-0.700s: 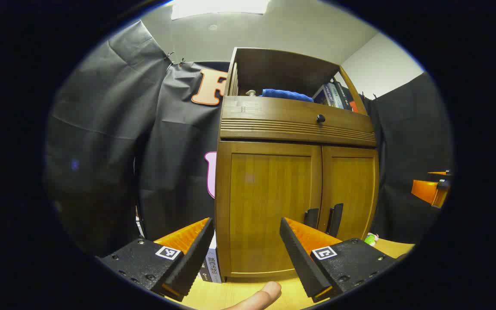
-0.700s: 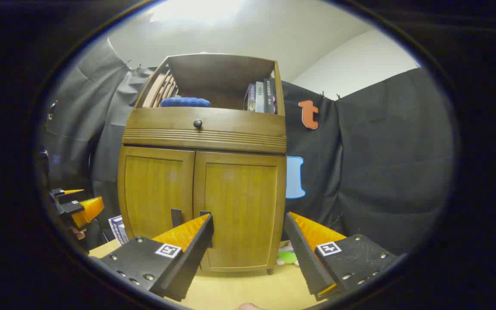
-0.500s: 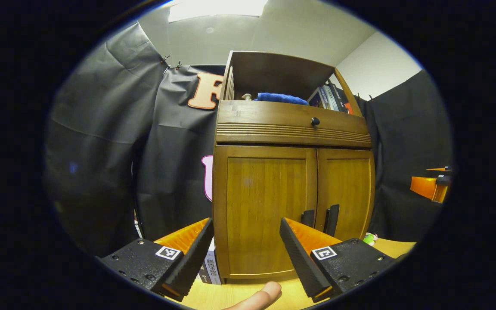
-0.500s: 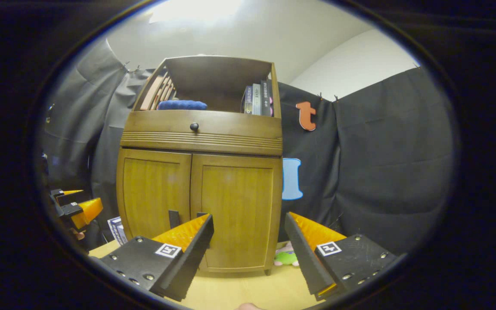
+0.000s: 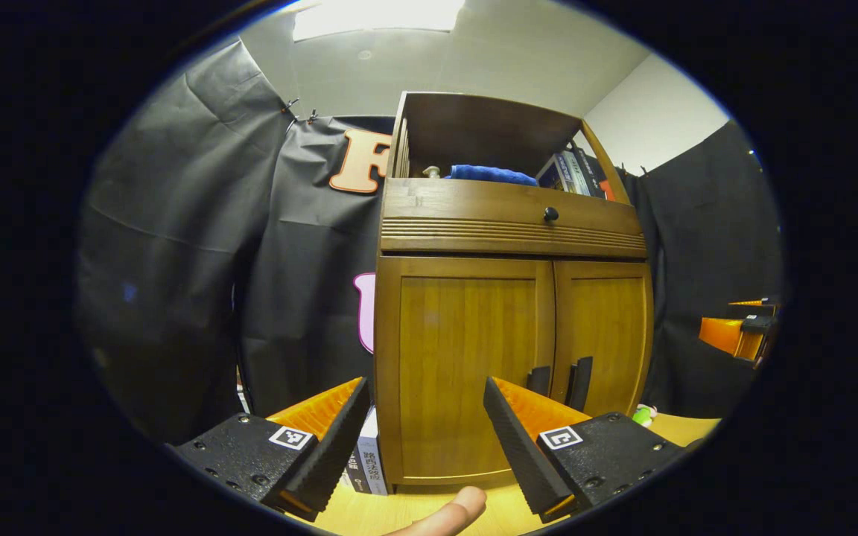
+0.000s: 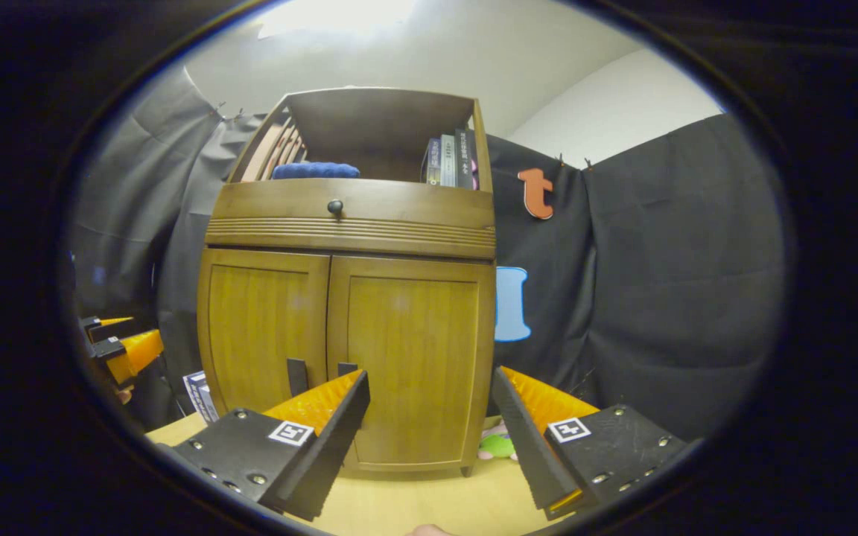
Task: Open the right door of the double-door shoe cabinet with the right hand, and open the left door with the left hand.
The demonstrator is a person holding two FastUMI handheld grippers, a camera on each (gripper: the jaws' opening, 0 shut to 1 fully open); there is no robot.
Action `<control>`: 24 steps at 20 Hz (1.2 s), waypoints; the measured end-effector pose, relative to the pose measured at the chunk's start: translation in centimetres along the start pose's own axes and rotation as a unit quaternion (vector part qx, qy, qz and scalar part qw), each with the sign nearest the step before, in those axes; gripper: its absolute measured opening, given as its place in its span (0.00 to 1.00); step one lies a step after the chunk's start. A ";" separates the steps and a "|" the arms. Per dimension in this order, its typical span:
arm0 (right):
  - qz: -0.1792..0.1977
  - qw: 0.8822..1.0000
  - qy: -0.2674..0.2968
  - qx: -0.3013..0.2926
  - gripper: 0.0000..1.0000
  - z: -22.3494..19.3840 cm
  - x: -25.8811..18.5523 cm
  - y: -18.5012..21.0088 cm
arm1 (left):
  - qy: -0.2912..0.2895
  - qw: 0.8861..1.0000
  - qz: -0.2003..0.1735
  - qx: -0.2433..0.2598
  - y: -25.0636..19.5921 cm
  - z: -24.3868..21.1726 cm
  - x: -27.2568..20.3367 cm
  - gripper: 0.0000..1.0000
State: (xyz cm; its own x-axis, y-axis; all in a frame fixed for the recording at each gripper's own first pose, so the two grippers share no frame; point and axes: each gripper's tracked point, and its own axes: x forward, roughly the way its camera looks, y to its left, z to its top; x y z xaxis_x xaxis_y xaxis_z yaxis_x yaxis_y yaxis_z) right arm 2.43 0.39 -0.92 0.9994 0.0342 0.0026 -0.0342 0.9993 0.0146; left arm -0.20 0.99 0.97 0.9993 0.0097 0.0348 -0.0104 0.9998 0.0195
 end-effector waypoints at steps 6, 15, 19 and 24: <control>0.046 0.998 0.021 0.025 0.98 -2.8 4.3 4.4 | -0.001 1.000 0.016 -0.008 1.2 0.1 0.4 0.92; 0.109 0.989 0.098 0.014 0.99 -10.7 12.9 11.6 | 0.001 1.000 -0.007 -0.026 0.5 0.1 0.5 0.92; 0.103 0.988 0.112 0.021 0.94 -12.5 15.5 13.1 | -0.002 0.999 -0.002 -0.038 1.7 0.5 0.4 0.92; 0.103 0.986 0.129 0.018 0.24 -14.2 16.6 12.6 | -0.001 0.999 0.003 -0.045 2.3 0.5 0.5 0.92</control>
State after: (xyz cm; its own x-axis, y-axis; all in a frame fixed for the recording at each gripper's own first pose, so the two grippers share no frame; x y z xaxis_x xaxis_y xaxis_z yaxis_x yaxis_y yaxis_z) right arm 18.59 13.72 -14.87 0.9380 0.2445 -0.2456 -0.2329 0.9696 0.0756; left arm 0.30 3.26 1.56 0.9992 0.0164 0.0361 -0.0138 0.9974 -0.0710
